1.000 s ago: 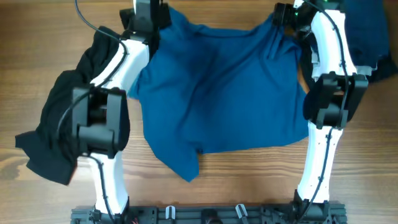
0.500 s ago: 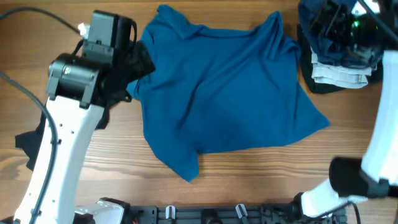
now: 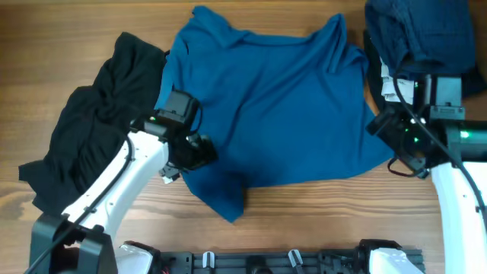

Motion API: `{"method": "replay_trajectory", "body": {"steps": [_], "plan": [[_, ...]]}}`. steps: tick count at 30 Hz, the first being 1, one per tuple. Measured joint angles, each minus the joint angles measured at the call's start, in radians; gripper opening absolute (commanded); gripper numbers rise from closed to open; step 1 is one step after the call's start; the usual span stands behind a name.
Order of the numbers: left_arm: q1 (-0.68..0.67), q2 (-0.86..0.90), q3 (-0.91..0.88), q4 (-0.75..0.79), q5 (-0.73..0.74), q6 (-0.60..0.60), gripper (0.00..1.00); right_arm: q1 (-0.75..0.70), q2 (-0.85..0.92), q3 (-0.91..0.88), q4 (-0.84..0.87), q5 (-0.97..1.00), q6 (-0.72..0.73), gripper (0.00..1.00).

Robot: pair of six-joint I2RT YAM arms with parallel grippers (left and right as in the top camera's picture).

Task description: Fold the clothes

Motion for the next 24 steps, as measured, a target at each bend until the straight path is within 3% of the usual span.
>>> {"method": "replay_trajectory", "body": {"steps": [2, 6, 9, 11, 13, 19, 21, 22, 24], "plan": [[-0.023, -0.002, -0.041, 0.06, 0.0, -0.037, 0.88, 0.0, 0.013, -0.003, 0.025, 0.003, -0.023, 1.0], [-0.036, -0.002, -0.17, 0.122, -0.037, -0.134, 0.54, 0.0, 0.043, -0.003, 0.065, 0.003, -0.084, 0.99], [-0.036, -0.002, -0.198, 0.126, -0.031, -0.16, 0.35, 0.0, 0.05, -0.003, 0.067, 0.003, -0.108, 0.99], [-0.036, -0.002, -0.199, 0.129, -0.024, -0.172, 0.28, 0.0, 0.05, -0.003, 0.071, 0.004, -0.114, 0.99], [-0.036, -0.002, -0.206, 0.158, -0.02, -0.173, 0.28, 0.0, 0.05, -0.003, 0.072, 0.003, -0.115, 0.99], [-0.096, -0.002, -0.299, 0.192, -0.01, -0.209, 0.46, 0.0, 0.05, -0.003, 0.094, 0.003, -0.122, 0.99], [-0.135, -0.002, -0.302, 0.221, -0.014, -0.23, 0.47, 0.0, 0.05, -0.003, 0.098, 0.003, -0.127, 0.99], [-0.156, -0.002, -0.303, 0.254, -0.023, -0.232, 0.47, 0.0, 0.05, -0.003, 0.101, 0.003, -0.129, 0.99], [-0.181, -0.002, -0.303, 0.283, -0.054, -0.238, 0.31, 0.0, 0.05, -0.003, 0.101, 0.003, -0.129, 0.99]]}}
